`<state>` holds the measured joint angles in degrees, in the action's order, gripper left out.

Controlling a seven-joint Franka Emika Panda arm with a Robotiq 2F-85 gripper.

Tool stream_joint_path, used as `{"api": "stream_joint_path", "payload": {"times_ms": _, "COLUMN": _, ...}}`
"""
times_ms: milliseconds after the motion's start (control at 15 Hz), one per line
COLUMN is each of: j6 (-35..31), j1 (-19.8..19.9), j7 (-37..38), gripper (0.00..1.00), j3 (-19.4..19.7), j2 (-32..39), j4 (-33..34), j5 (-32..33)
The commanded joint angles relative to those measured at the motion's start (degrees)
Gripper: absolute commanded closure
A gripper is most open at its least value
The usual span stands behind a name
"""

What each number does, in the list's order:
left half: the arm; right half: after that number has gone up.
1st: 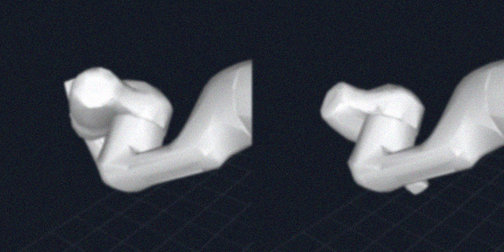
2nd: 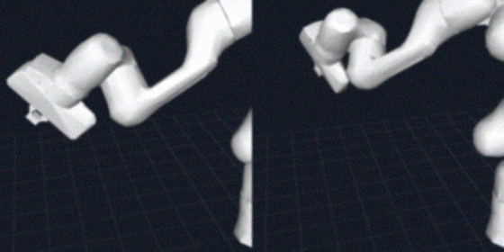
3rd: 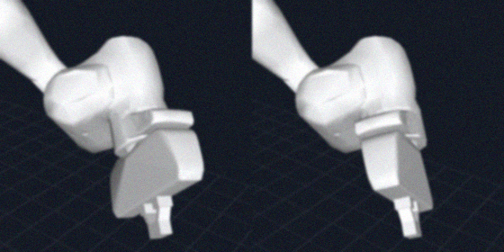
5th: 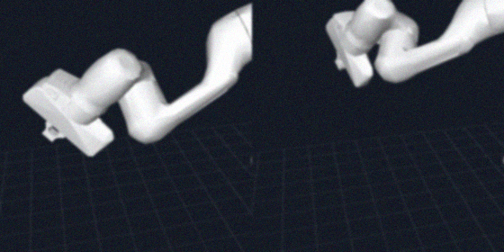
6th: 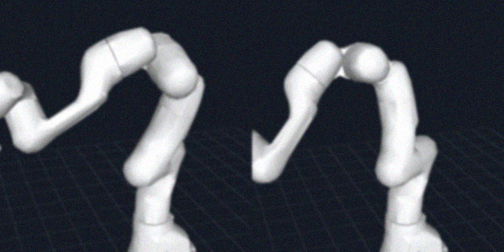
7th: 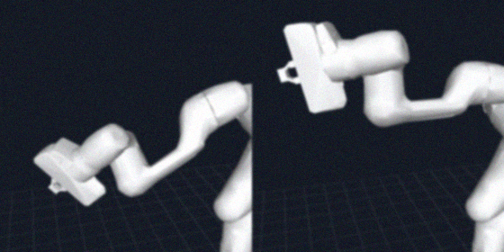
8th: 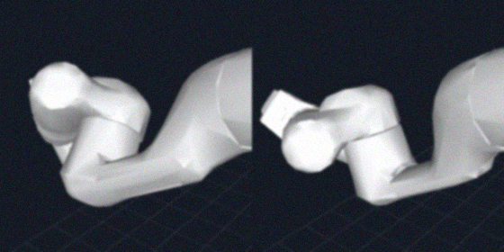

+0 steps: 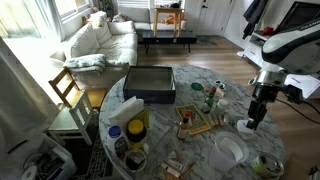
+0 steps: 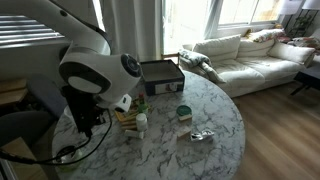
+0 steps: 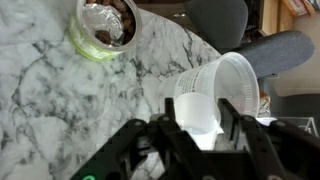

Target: Pour the contents in the clear measuring cup into the clear cup on the left

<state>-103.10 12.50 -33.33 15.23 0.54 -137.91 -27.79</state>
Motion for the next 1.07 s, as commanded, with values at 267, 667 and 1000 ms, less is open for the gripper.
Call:
{"api": "stream_joint_path", "payload": {"times_ms": 267, "j6": 0.1, "j1": 1.4, "j7": 8.1, "gripper": 0.53, "j3": -1.1, "j2": 6.3, "j4": 1.4, "j5": 0.1}}
{"api": "stream_joint_path", "payload": {"times_ms": 667, "j6": -3.6, "j1": 1.4, "j7": 12.1, "gripper": 0.78, "j3": -1.7, "j2": 9.0, "j4": 1.4, "j5": -1.7}}
{"api": "stream_joint_path", "payload": {"times_ms": 1000, "j6": -5.7, "j1": 2.6, "j7": 22.6, "gripper": 0.78, "j3": -1.2, "j2": 13.4, "j4": 3.0, "j5": -8.1}}
